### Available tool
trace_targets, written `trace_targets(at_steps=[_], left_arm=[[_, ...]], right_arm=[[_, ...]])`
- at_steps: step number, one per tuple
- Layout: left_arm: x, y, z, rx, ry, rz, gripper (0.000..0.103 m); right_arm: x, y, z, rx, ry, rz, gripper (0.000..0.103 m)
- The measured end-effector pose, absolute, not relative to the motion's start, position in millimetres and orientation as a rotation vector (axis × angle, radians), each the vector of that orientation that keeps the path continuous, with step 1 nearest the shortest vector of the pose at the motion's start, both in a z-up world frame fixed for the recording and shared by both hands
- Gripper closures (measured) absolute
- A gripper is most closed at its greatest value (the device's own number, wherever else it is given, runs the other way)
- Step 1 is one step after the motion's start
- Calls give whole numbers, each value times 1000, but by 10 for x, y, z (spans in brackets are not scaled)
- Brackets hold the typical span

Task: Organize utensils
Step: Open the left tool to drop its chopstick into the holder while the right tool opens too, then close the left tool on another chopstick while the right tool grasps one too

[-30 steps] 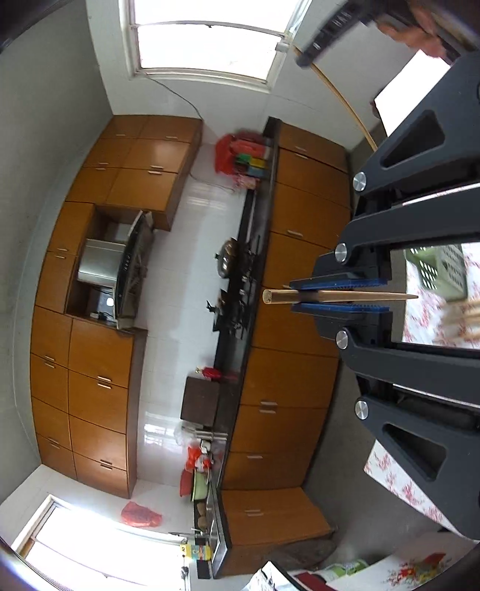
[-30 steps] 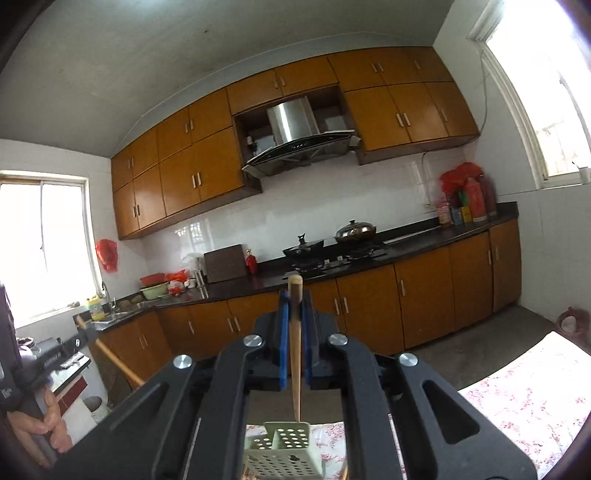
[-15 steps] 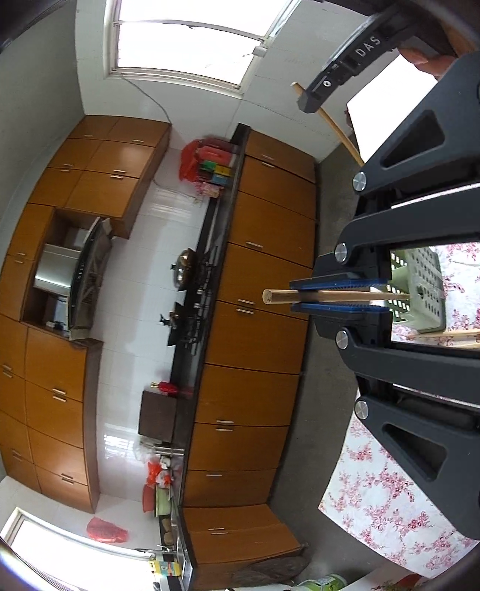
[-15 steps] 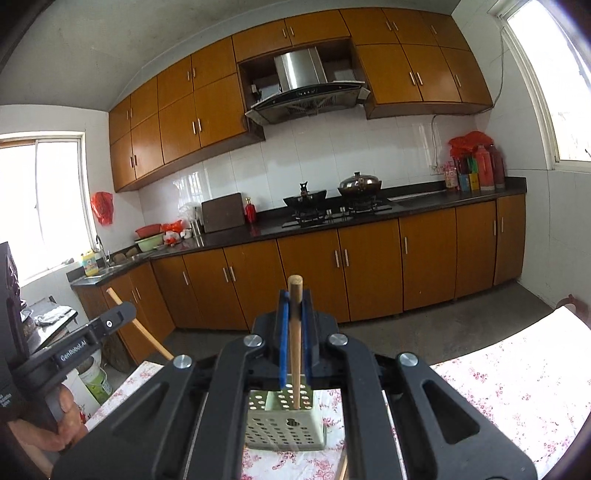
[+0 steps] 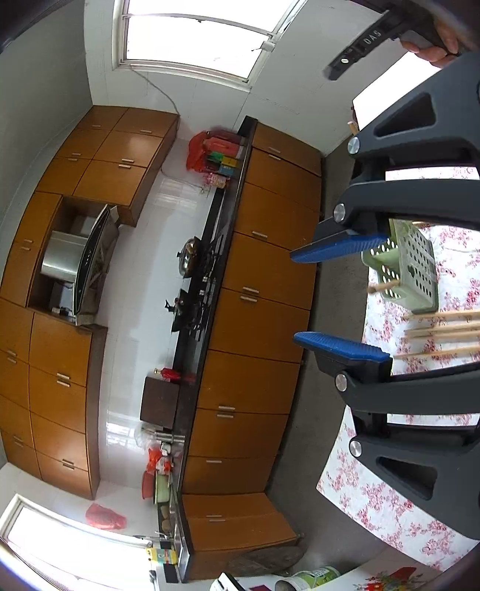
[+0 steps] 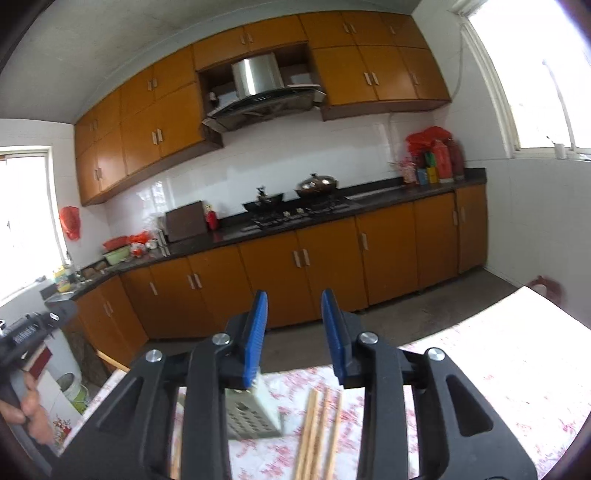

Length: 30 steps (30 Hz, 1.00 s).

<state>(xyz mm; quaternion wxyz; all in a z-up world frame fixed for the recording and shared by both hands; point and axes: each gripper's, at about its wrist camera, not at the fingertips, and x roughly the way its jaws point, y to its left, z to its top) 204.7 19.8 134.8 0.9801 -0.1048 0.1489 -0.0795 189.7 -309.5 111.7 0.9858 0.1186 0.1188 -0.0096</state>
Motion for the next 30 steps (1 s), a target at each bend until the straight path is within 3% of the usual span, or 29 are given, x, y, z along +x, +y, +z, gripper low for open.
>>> trace_targets(at_steps=[7,13,20,24,30], left_arm=[[1883,530,909,-222,409,-68,64],[1962,654,242,-191,591,-21,64],[1942,653,-255,-193,730,-55,64],[1939,609,-436,-189,777,-87,64],[1961,406,-643,-144,835,-142,68]], right_arm=[[2037,-3339,145,257,558,-94,69],[2238,-3106,-684,293,800,-7,76],[2343,-2835,-1097,220,884,-5,77],[2343,-2807,-1144,158,881,-46,95],[2333,-3264,-1115,221,869,-206,95]])
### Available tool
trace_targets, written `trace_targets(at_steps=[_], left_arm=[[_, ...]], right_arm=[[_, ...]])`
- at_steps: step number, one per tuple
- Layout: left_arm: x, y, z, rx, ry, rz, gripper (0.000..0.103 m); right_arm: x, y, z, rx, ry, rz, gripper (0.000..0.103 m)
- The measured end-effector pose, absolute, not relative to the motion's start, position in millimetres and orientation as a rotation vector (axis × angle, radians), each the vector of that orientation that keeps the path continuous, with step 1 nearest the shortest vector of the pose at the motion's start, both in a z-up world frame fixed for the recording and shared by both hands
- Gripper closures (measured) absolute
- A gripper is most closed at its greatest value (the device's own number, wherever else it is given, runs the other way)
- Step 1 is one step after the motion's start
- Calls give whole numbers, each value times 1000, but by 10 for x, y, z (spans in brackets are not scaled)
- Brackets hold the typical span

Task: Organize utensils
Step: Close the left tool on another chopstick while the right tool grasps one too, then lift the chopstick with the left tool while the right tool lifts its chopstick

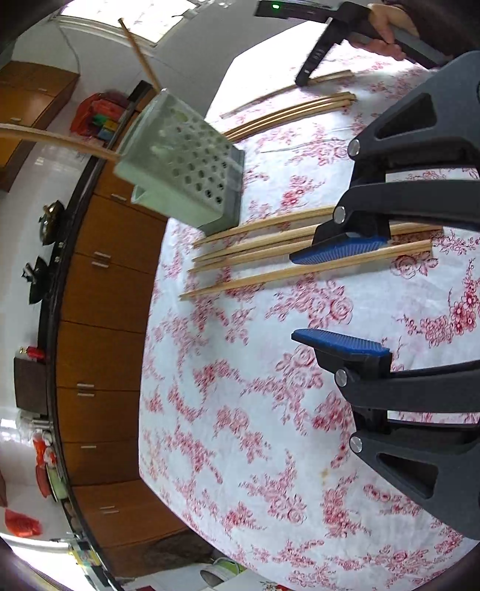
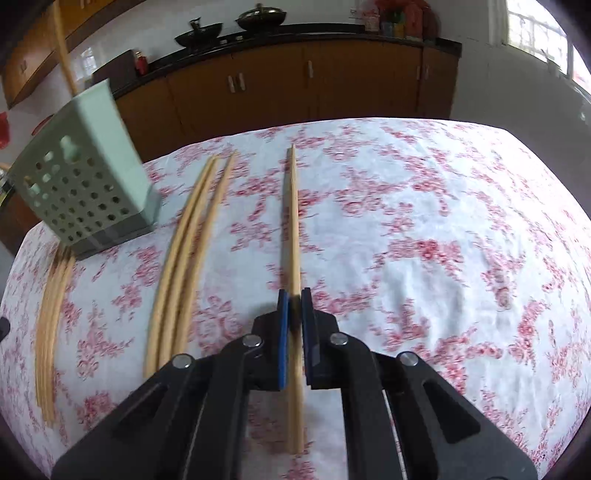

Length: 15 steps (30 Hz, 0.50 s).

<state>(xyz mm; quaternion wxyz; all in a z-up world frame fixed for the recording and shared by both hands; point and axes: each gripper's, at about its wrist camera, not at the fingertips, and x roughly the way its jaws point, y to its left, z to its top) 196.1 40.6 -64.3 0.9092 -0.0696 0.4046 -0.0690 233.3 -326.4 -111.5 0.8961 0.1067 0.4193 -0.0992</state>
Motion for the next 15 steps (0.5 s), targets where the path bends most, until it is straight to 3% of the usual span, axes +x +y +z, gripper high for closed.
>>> trace_targets(at_steps=[10,15], left_arm=[[2010,88,-889,-63,912,-169,80],[2022,35,-915,-14,908,-120,95]], right_arm=[[2221,-3351,-1116,186,860,-218,95],[2217,-3337,-1110,186,861,-200,95]])
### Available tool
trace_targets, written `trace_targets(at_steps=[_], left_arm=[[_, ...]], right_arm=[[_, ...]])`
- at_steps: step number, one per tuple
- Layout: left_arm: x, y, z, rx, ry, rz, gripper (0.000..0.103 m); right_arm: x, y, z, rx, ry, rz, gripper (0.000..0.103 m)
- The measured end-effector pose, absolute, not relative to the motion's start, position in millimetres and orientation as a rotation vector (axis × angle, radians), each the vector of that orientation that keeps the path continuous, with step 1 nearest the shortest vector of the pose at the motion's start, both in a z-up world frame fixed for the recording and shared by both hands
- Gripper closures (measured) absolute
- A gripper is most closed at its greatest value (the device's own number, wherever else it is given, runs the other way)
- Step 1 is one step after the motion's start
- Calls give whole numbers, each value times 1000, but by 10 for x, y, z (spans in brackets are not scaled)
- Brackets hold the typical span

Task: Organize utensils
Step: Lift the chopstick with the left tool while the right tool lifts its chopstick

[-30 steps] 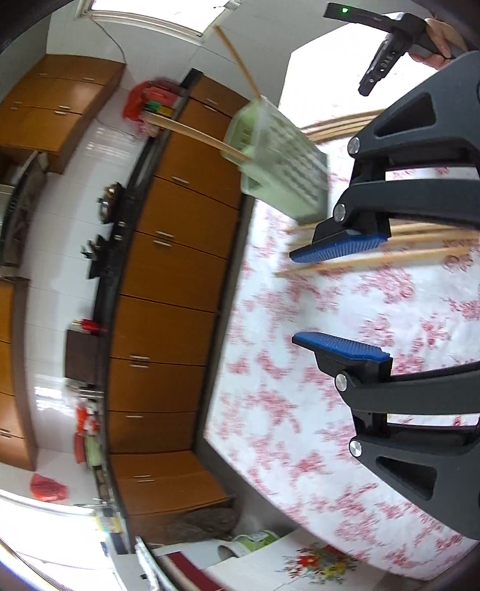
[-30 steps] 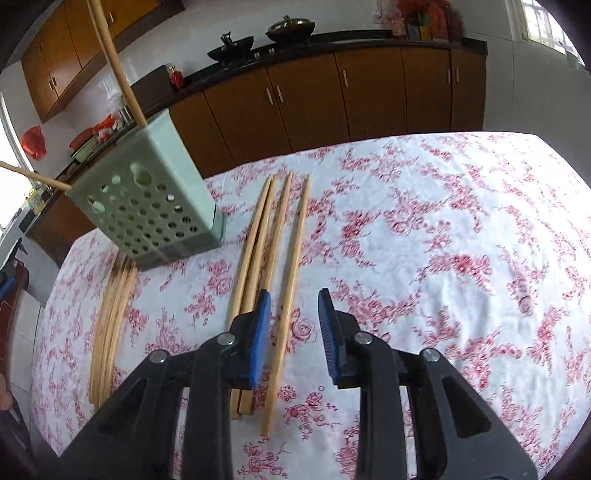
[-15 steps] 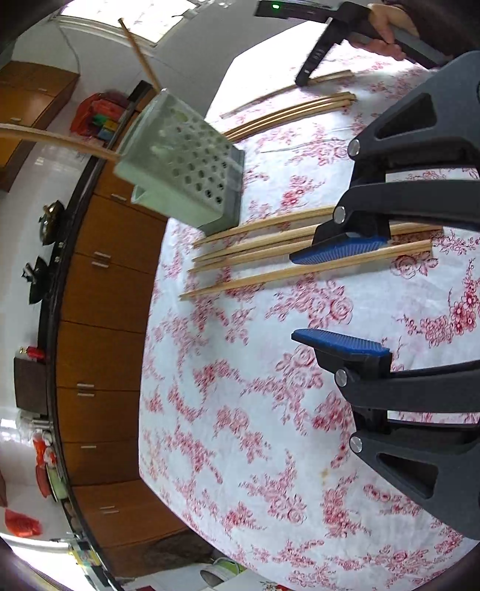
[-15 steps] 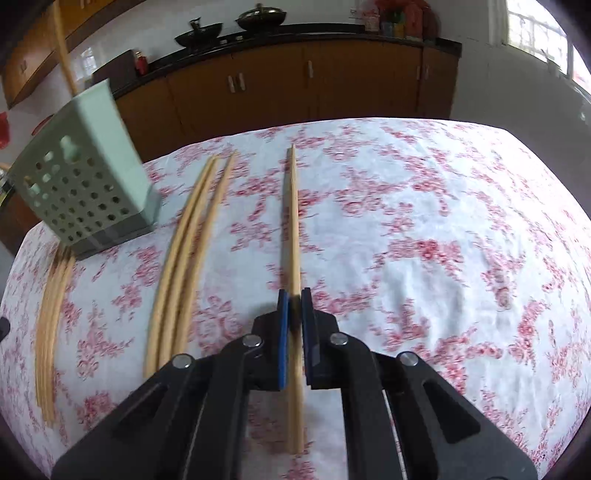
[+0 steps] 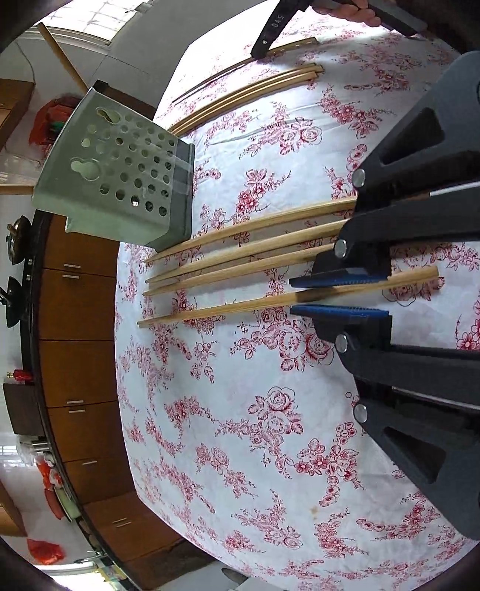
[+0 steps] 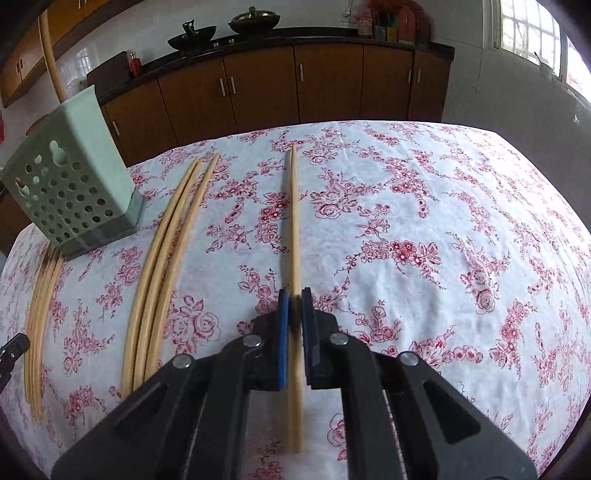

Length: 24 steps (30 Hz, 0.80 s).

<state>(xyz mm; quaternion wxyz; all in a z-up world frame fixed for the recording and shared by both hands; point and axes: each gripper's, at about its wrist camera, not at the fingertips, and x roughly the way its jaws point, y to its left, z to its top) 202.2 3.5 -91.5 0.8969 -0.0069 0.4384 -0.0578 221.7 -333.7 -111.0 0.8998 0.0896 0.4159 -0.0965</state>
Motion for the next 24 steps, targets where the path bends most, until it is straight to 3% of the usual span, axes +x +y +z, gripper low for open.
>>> trace_targets(at_steps=[10,24], left_arm=[[2229,521,-902,-56,896,-19,96],[2188,557,-928,-49,883,-62,94]], right_arm=[[2241,-3191,-1142,156,855,-112,95],[2232,-3199,-1163,177,855,-106,95]])
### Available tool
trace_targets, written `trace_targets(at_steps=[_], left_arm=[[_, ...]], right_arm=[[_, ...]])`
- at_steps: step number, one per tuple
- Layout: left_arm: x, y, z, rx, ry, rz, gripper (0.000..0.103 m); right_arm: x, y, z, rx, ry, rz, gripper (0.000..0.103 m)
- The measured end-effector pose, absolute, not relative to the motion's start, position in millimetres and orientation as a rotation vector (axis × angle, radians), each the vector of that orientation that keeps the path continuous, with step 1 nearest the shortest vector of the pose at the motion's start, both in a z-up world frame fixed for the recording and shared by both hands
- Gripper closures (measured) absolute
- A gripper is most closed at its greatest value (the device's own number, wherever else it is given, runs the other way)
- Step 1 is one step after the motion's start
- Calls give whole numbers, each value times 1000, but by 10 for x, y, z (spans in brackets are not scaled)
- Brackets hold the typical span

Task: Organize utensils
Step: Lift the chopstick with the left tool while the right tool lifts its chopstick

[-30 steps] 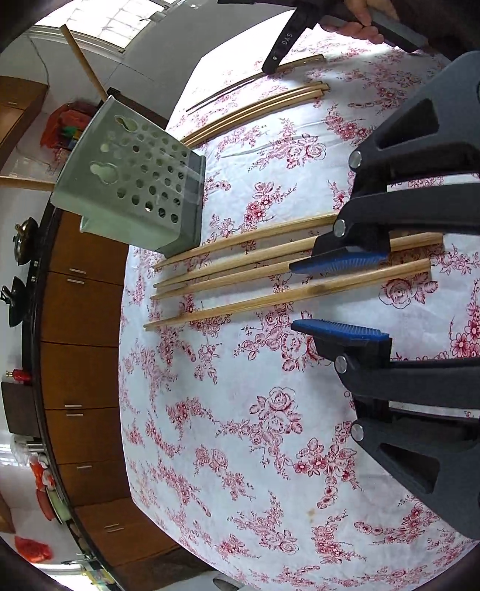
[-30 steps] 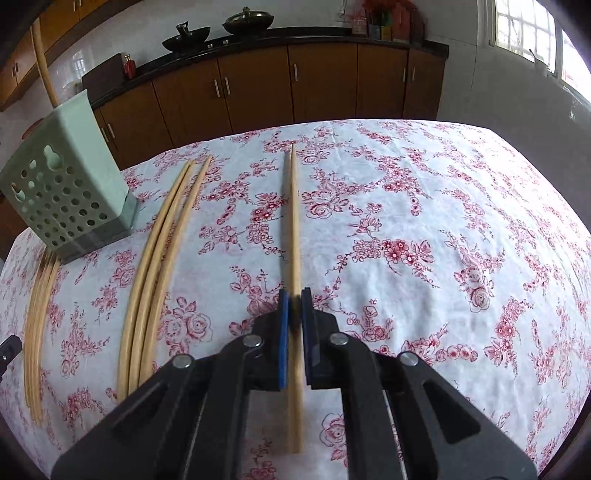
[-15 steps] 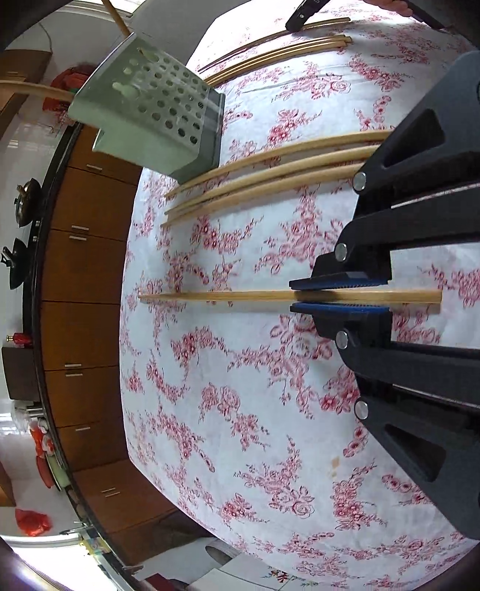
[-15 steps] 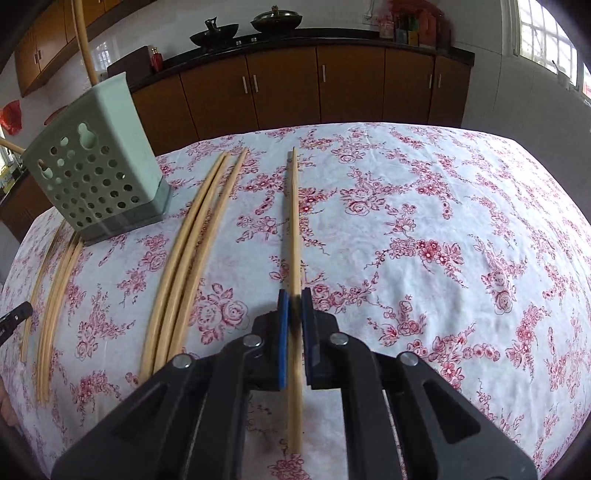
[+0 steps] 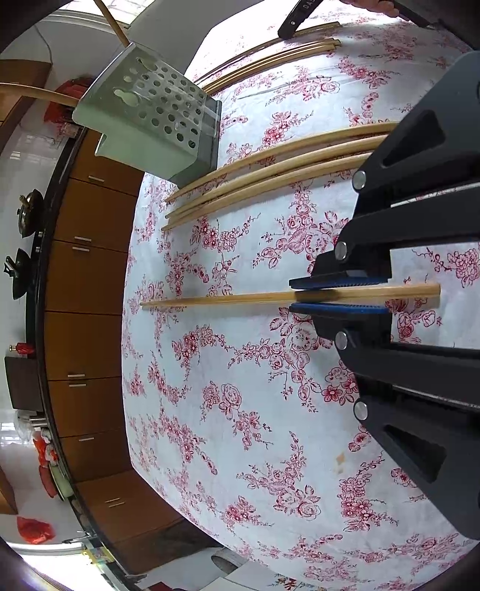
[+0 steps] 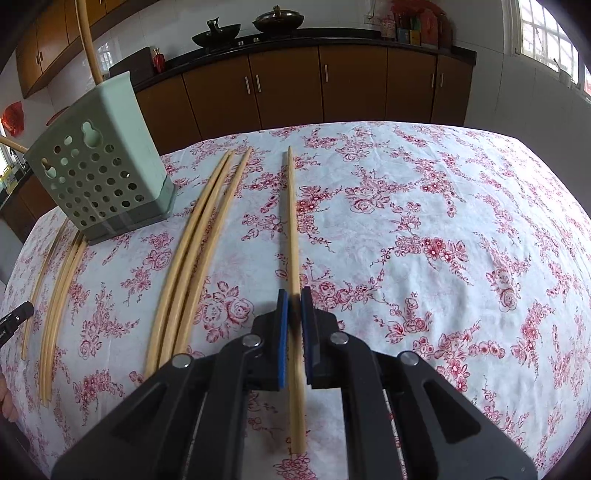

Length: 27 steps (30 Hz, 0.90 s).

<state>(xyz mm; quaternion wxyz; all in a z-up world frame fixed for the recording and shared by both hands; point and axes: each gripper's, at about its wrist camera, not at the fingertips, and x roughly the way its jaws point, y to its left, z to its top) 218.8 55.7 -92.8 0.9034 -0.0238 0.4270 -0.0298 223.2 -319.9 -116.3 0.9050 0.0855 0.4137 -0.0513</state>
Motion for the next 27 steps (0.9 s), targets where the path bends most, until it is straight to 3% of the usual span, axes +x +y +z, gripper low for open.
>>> trace_targets(at_steps=[27], left_arm=[[2074,517,-932,-29,888,-67,94]], right_arm=[[2037,-3099,-1145,154,863,-108,94]])
